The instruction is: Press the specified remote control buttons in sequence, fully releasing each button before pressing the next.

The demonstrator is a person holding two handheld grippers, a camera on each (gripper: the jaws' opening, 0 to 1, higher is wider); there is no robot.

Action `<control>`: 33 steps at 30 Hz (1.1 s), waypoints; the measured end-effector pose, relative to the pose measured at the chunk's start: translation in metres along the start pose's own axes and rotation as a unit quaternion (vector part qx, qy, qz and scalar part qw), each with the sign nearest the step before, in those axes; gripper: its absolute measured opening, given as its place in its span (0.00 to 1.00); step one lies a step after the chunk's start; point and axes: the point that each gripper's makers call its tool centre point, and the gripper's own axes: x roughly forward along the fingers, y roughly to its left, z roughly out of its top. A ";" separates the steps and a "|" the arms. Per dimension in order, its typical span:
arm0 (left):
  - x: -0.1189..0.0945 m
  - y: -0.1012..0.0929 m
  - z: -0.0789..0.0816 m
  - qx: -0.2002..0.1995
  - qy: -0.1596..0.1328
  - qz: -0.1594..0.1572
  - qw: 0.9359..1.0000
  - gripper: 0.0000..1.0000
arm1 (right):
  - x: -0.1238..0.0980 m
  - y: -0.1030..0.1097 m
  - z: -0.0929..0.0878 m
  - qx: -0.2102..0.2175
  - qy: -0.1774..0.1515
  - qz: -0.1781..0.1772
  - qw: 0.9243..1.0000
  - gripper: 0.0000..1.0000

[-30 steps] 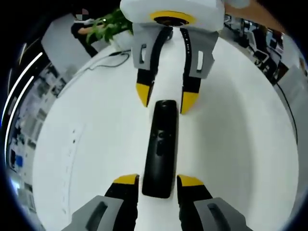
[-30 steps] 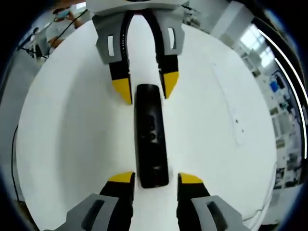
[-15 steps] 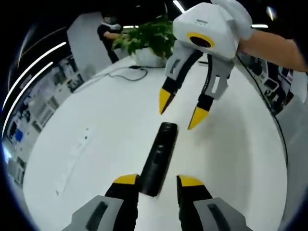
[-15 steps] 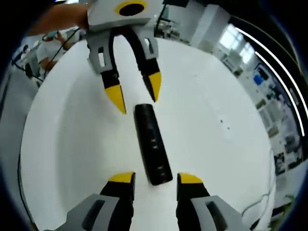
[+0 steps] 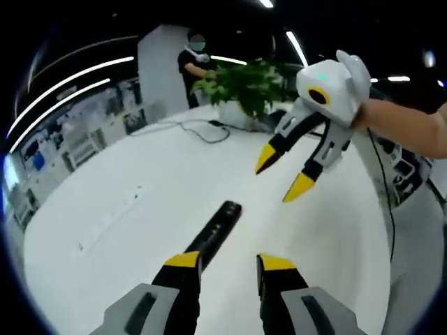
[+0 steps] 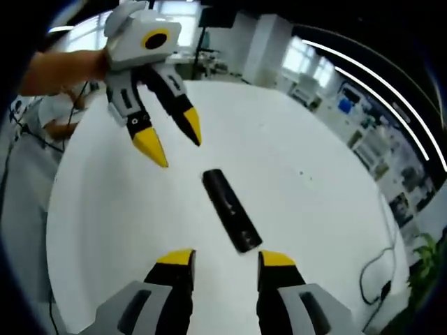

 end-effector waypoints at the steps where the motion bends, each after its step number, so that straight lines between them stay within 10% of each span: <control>1: -0.004 -0.003 0.001 -0.006 -0.006 0.000 1.000 0.31 | -0.001 0.000 0.000 0.000 -0.001 -0.001 1.000 0.33; 33: -0.102 -0.077 -0.023 -0.065 -0.098 0.053 0.992 0.32 | -0.080 0.096 0.012 0.052 -0.099 -0.031 0.993 0.41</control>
